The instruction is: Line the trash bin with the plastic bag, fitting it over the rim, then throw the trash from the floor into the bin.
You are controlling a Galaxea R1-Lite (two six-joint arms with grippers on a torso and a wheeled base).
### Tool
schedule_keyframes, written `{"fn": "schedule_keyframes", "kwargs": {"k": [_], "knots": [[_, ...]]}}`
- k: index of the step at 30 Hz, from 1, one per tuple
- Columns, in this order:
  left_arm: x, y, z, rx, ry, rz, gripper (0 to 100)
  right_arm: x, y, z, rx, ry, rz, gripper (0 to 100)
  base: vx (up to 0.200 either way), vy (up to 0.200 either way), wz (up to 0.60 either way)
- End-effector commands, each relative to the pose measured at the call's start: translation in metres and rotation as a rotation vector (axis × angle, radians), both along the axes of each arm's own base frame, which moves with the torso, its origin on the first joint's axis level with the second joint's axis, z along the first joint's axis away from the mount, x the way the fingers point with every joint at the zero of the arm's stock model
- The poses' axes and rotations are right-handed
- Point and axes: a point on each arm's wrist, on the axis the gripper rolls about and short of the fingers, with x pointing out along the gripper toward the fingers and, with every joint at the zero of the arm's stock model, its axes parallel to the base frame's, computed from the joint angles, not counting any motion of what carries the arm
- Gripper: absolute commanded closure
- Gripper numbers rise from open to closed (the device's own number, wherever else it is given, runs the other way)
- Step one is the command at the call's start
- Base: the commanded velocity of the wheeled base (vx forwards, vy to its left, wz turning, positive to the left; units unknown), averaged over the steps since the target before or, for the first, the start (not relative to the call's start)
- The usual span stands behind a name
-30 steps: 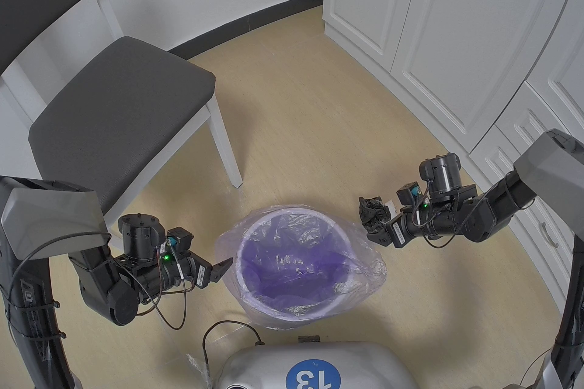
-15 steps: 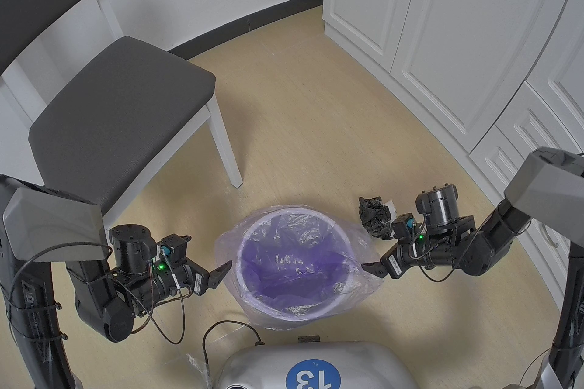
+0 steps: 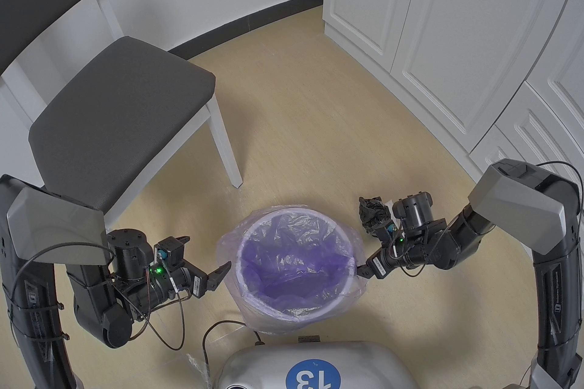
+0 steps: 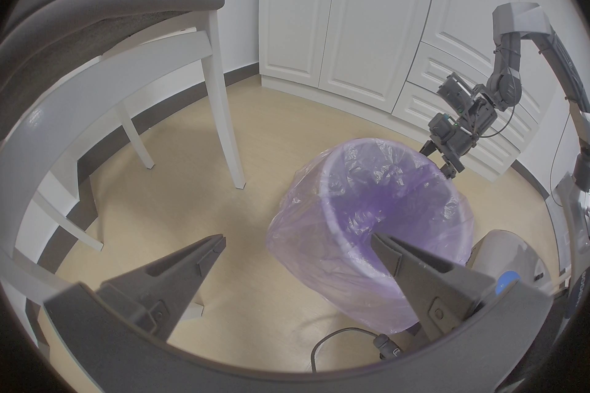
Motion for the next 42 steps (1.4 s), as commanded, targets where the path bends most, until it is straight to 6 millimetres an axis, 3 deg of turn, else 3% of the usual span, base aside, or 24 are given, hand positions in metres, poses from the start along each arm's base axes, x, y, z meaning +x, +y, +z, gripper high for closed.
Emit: {"fn": "schedule_keyframes", "kwargs": {"k": [1, 4, 8, 19, 25, 30, 32, 37, 42], "knots": [[0.007, -0.002, -0.009, -0.009, 0.006, 0.005, 0, 0.027, 0.010, -0.022, -0.007, -0.004, -0.005, 0, 0.000, 0.000, 0.00], [0.007, -0.003, -0.009, -0.010, 0.007, 0.001, 0, 0.035, 0.011, -0.027, -0.007, -0.010, -0.010, 0, 0.000, 0.000, 0.00], [0.006, -0.004, -0.008, -0.013, 0.003, -0.002, 0, 0.031, 0.010, -0.023, -0.005, -0.005, -0.011, 0, 0.000, 0.000, 0.00], [-0.012, -0.001, -0.002, -0.029, 0.044, 0.002, 0, -0.007, 0.000, 0.062, 0.032, -0.093, 0.001, 0, 0.000, 0.000, 0.00], [-0.023, 0.002, 0.002, -0.020, 0.059, 0.000, 0, -0.028, -0.010, 0.086, 0.036, -0.108, -0.003, 0, 0.000, 0.000, 0.00], [-0.024, -0.001, -0.013, 0.002, 0.115, -0.013, 0, -0.047, -0.020, 0.101, 0.041, -0.114, -0.016, 0, 0.000, 0.000, 0.00], [-0.023, -0.005, -0.032, 0.027, 0.167, -0.022, 0, -0.059, -0.030, 0.115, 0.050, -0.129, -0.033, 0, 0.000, 0.000, 0.00], [-0.014, -0.005, -0.052, 0.038, 0.205, -0.007, 0, -0.077, -0.045, 0.131, 0.055, -0.154, -0.060, 0, 0.000, 0.000, 0.00], [0.012, 0.004, -0.072, 0.032, 0.185, 0.046, 0, -0.094, -0.063, 0.149, 0.103, -0.181, -0.135, 0, 0.000, 0.000, 0.00]]}}
